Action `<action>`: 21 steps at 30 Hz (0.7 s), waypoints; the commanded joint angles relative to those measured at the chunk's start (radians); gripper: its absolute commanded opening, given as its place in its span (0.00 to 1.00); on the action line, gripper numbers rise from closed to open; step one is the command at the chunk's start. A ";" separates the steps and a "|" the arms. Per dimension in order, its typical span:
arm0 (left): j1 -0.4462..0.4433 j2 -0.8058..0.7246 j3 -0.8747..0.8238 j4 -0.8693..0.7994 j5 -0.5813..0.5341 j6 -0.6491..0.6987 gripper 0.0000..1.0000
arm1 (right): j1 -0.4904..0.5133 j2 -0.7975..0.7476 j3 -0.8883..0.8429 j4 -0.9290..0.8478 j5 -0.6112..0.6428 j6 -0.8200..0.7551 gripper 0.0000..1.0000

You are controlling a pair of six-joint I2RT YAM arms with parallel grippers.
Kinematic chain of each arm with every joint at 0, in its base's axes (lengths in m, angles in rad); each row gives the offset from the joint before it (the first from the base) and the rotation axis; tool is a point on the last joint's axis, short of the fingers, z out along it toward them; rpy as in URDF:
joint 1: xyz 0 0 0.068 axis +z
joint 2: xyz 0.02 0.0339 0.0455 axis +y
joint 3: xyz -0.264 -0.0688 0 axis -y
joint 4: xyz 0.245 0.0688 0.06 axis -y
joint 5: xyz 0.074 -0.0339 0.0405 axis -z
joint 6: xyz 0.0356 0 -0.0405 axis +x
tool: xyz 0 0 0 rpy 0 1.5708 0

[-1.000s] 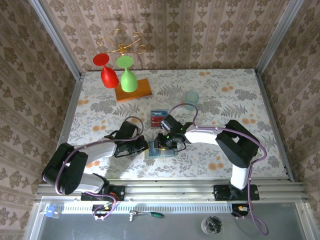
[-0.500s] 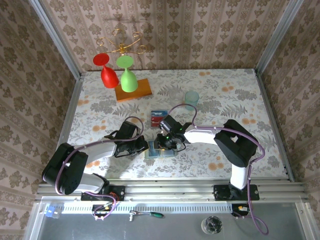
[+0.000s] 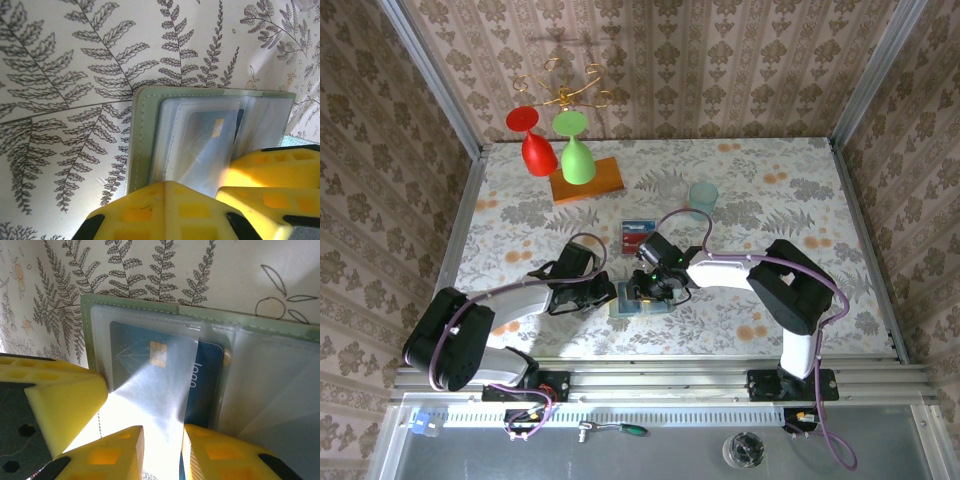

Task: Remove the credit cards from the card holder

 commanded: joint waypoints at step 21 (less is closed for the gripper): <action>0.013 -0.035 -0.001 -0.046 -0.007 0.017 0.02 | 0.015 -0.039 0.037 -0.136 0.107 -0.073 0.29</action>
